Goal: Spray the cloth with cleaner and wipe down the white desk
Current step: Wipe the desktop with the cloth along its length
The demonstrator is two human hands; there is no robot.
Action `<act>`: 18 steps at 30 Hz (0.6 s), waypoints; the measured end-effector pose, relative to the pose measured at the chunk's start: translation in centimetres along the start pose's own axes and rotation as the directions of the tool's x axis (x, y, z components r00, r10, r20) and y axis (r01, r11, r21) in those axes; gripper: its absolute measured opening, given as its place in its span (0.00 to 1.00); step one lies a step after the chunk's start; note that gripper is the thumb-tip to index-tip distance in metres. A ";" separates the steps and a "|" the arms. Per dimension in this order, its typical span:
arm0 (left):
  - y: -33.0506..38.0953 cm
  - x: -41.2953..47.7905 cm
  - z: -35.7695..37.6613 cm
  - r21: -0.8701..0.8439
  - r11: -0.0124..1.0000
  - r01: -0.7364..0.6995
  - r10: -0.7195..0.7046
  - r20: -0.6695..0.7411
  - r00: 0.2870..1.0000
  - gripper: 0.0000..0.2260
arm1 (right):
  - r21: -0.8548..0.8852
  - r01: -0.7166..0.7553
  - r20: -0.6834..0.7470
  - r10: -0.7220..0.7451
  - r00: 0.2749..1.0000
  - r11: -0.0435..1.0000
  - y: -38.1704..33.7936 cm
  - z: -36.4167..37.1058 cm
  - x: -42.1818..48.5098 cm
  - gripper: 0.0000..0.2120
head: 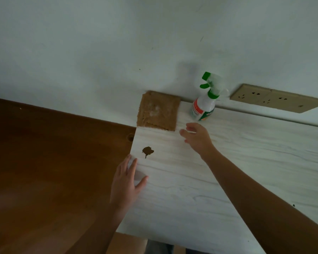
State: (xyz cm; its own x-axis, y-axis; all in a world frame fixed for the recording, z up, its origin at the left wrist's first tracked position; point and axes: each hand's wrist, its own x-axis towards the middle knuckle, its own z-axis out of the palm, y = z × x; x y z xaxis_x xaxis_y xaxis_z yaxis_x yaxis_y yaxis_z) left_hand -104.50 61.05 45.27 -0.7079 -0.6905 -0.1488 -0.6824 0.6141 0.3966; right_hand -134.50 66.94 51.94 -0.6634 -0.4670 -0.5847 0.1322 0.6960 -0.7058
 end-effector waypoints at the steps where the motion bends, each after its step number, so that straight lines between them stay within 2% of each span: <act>1: 0.0 -0.1 0.1 -0.009 1.000 -0.001 0.001 -0.012 1.000 0.35 | -0.002 0.007 0.000 -0.007 1.000 1.000 -0.8 0.5 0.7 0.27; 3: 0.0 -0.2 0.5 -0.020 1.000 -0.004 0.004 -0.038 0.999 0.35 | 0.006 0.025 -0.028 -0.025 0.999 1.000 -2.3 1.4 2.5 0.28; 5: -0.1 -0.4 0.9 -0.032 0.999 -0.003 0.001 -0.056 0.998 0.34 | 0.002 0.032 -0.074 -0.032 0.997 0.999 -3.9 2.3 4.2 0.25; 8: -0.4 -0.6 1.3 -0.052 0.999 -0.003 0.000 -0.067 0.998 0.34 | 0.015 0.034 -0.119 -0.032 0.992 0.999 -5.8 3.6 6.3 0.06; 14: -0.5 -0.6 1.3 -0.082 0.997 -0.001 -0.005 -0.070 0.998 0.33 | 0.085 -0.082 -0.005 0.083 0.997 0.993 -7.6 5.2 8.1 0.06; 15: -0.5 -0.6 1.3 -0.081 0.997 -0.002 -0.003 -0.064 0.998 0.33 | 0.080 -0.058 0.004 0.058 0.998 0.995 -7.7 5.3 7.9 0.04; 18: -0.5 -0.6 1.1 -0.084 0.996 0.006 -0.011 -0.050 0.999 0.33 | 0.026 0.133 -0.039 -0.132 0.991 0.991 -7.6 5.2 7.3 0.04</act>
State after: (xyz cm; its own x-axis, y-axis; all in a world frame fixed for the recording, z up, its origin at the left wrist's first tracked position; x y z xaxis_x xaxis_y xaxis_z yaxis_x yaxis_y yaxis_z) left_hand -103.93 61.59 44.19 -0.6905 -0.7154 -0.1072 -0.6691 0.5753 0.4704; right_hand -136.53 55.42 50.98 -0.7030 -0.5330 -0.4709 0.0620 0.6136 -0.7872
